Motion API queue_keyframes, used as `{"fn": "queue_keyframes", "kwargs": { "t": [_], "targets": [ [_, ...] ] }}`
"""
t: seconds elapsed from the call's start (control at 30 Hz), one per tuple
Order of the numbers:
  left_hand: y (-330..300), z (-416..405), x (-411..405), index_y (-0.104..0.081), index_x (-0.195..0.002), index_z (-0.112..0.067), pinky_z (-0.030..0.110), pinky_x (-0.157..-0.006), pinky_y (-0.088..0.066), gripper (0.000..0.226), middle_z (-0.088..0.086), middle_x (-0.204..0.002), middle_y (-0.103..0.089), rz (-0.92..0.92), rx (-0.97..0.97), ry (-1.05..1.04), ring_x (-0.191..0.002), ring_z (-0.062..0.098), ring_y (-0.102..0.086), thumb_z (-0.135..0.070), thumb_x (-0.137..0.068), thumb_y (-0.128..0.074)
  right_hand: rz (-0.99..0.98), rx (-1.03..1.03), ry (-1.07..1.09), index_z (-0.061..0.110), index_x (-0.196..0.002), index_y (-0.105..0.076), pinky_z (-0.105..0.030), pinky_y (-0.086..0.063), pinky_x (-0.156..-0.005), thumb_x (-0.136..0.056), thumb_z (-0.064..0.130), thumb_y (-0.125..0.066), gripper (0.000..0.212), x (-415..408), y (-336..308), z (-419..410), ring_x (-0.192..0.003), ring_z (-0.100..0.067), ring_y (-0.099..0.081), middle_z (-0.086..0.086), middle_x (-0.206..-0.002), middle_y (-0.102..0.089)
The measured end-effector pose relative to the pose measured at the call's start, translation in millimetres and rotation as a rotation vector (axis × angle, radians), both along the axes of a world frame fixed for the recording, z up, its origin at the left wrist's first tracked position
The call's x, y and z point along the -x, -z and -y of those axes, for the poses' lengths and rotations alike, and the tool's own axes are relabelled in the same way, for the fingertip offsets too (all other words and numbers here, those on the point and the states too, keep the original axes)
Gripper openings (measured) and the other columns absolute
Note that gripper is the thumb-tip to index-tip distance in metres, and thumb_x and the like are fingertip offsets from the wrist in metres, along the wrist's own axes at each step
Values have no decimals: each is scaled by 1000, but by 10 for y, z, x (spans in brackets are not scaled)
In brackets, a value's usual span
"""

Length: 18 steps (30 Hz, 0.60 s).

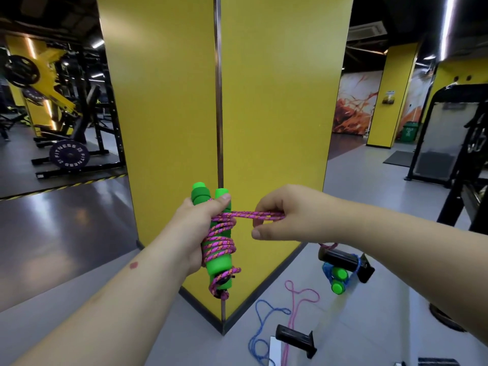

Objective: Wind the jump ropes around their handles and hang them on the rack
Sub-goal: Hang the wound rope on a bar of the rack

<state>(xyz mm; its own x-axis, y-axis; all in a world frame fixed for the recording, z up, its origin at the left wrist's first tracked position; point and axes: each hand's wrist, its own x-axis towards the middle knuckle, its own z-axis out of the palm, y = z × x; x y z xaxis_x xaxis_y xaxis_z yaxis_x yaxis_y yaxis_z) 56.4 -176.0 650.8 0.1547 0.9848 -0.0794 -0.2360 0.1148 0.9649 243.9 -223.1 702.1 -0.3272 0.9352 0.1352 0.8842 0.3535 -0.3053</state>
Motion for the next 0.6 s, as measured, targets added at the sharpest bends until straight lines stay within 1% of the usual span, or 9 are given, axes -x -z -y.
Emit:
{"fn": "queue_keyframes", "kwargs": {
  "t": [0.07, 0.17, 0.23, 0.3, 0.37, 0.4, 0.47, 0.53, 0.6],
  "targets": [
    [17, -20, 3, -50, -116, -11, 48, -60, -59, 48, 19, -90, -63, -62, -11, -31, -63, 29, -62, -30, -85, -81, 83, -45, -17, 29, -80, -64, -35, -44, -56, -92, 48, -62, 23, 13, 39, 6, -57, -13, -50, 4, -62, -55],
    [83, 45, -88, -50, -108, -19, 62, -78, -60, 47, 19, -103, -66, -281, -126, -91, -77, 33, -67, -47, -82, -78, 260, -161, -89, 29, -65, -45, -37, -40, -54, -98, 48, -52, 38, 147, 62, 35, -55, -13, -47, 2, -58, -50],
    [72, 122, -136, -50, -107, -25, 58, -82, -60, 52, 16, -101, -69, -374, -128, -56, -83, 32, -70, -67, -79, -65, 288, -186, -128, 30, -67, -43, -34, -37, -52, -99, 46, -51, 37, 200, 1, 24, -54, -8, -46, 5, -57, -49],
    [-27, 167, -182, -55, -109, -24, 42, -81, -60, 60, 14, -98, -72, -325, -37, 52, -83, 31, -71, -75, -77, -54, 222, -121, -110, 29, -67, -47, -31, -36, -50, -98, 47, -54, 37, 178, -88, -19, -49, -7, -44, 6, -54, -48],
    [-3, 241, -34, -58, -96, -6, 18, -63, -52, 49, 18, -83, -65, -278, -74, 241, -68, 28, -62, -54, -94, -50, 121, -30, -92, 28, -68, -55, -26, -35, -47, -95, 48, -59, 35, 121, -167, -63, -46, -7, -41, 8, -52, -47],
    [30, 233, 23, -55, -86, 1, 16, -56, -46, 41, 17, -75, -59, -238, -87, 315, -61, 26, -54, -38, -99, -47, 77, 0, -94, 27, -70, -58, -24, -34, -47, -93, 49, -61, 33, 97, -201, -81, -46, -6, -40, 10, -52, -47],
    [32, 221, 2, -57, -91, -3, 25, -57, -44, 23, 13, -71, -54, -206, -54, 431, -58, 23, -48, -23, -81, -50, 12, 72, -101, 26, -71, -61, -24, -36, -49, -91, 51, -63, 33, 55, -256, -116, -48, -9, -41, 10, -54, -46],
    [-21, 190, -6, -53, -109, -5, 33, -62, -43, 49, 14, -79, -53, -128, 0, 433, -60, 25, -50, -14, -61, -51, -15, 167, -104, 27, -69, -60, -29, -39, -51, -92, 51, -63, 33, 21, -305, -137, -50, -14, -44, 7, -56, -46],
    [9, 140, 14, -46, -125, -7, 37, -65, -46, 62, 18, -94, -55, -193, -10, 481, -68, 26, -56, -10, -63, -55, 11, 232, -114, 25, -74, -63, -29, -40, -51, -93, 49, -63, 31, 11, -341, -128, -50, -14, -46, 7, -55, -48]
  ]
}}
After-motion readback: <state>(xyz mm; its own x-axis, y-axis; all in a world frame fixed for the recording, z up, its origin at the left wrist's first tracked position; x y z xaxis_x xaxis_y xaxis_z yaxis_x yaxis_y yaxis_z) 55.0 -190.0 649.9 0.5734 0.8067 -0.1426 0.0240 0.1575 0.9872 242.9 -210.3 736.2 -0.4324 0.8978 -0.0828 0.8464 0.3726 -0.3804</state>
